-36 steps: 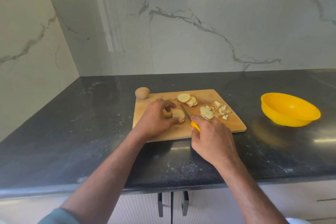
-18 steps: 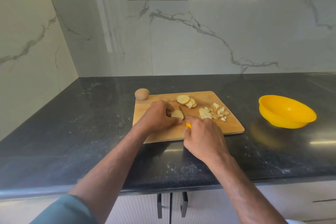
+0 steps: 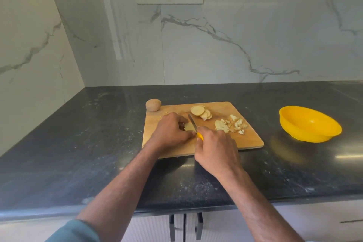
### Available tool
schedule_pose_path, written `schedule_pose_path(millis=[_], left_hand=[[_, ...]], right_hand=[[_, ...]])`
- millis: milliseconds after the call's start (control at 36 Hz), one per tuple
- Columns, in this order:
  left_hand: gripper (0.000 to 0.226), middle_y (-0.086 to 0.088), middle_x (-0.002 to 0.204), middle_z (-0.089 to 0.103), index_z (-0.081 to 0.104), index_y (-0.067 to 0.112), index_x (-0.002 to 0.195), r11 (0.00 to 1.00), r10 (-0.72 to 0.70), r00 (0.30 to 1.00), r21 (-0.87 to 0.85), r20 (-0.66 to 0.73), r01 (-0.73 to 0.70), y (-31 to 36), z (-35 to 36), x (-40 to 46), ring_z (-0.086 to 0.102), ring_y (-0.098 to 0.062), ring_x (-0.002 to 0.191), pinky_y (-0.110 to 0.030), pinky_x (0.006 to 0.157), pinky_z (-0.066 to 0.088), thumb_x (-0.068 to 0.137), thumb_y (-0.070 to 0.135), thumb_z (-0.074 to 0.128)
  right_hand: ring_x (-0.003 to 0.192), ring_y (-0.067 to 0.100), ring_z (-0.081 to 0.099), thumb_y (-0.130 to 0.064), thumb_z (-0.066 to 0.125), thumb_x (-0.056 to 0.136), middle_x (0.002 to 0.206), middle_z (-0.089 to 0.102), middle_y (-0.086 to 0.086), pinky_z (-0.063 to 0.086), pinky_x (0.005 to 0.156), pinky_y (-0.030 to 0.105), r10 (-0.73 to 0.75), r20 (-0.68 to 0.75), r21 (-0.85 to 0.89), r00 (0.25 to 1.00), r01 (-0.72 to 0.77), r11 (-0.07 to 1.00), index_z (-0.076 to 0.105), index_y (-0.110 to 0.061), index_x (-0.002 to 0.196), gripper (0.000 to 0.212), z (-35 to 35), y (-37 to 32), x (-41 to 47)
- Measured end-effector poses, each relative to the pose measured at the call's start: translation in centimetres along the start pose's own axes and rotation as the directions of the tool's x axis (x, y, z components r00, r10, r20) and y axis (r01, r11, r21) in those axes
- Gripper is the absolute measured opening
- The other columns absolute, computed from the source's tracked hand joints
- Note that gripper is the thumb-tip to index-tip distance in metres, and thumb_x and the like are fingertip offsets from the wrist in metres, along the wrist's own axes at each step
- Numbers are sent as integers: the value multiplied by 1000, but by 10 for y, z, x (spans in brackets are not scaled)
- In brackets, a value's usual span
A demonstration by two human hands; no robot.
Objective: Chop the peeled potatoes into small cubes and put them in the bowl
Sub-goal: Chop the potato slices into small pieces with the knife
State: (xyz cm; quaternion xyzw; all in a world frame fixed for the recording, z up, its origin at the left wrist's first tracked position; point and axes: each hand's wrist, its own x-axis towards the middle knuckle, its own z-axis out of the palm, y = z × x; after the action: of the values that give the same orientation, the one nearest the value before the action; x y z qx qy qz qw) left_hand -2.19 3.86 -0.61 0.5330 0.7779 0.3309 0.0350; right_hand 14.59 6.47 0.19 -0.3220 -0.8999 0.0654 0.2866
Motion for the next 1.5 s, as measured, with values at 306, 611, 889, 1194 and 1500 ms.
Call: schedule_pose_path(millis=[306, 611, 889, 1194, 1500], left_hand=[[38, -7, 87, 71, 77, 8, 103, 997, -37, 998, -64, 59, 40, -2, -5, 4, 65, -25, 86, -43, 80, 55, 77, 35, 85], [47, 7, 82, 63, 75, 12, 113, 994, -68, 997, -79, 40, 71, -6, 0, 9, 56, -8, 74, -19, 64, 40, 75, 37, 87], [36, 13, 67, 51, 71, 6, 89, 993, -90, 996, -73, -7, 89, -6, 4, 6, 46, -6, 62, -14, 54, 30, 76, 37, 86], [38, 4, 92, 60, 65, 20, 97, 998, -56, 997, 8, -55, 57, -1, 5, 2, 57, -17, 88, -31, 75, 46, 75, 45, 83], [42, -6, 107, 69, 76, 9, 112, 999, -31, 997, 5, -67, 32, 2, 3, -2, 55, -13, 91, -23, 81, 44, 81, 36, 79]], right_hand=[[70, 9, 44, -25, 52, 100, 93, 70, -4, 18, 49, 13, 4, 15, -20, 1000, -3, 1000, 60, -22, 132, 33, -3, -3, -2], [67, 6, 48, -25, 53, 100, 88, 69, -6, 20, 50, 8, 24, 5, 13, 1000, -24, 1000, 60, -21, 131, 32, 3, 1, -3], [68, 8, 55, -27, 54, 99, 88, 70, -5, 38, 57, 15, 60, 24, 24, 998, -61, 998, 61, -23, 129, 31, 5, 2, 0], [68, 8, 55, -26, 54, 99, 89, 70, -4, 36, 54, 13, 101, -15, 6, 995, -101, 995, 61, -22, 130, 32, 7, 5, 0], [66, 9, 58, -26, 54, 98, 85, 69, -5, 45, 55, 17, 62, 59, -6, 996, -62, 998, 61, -22, 129, 32, 8, 4, 1]])
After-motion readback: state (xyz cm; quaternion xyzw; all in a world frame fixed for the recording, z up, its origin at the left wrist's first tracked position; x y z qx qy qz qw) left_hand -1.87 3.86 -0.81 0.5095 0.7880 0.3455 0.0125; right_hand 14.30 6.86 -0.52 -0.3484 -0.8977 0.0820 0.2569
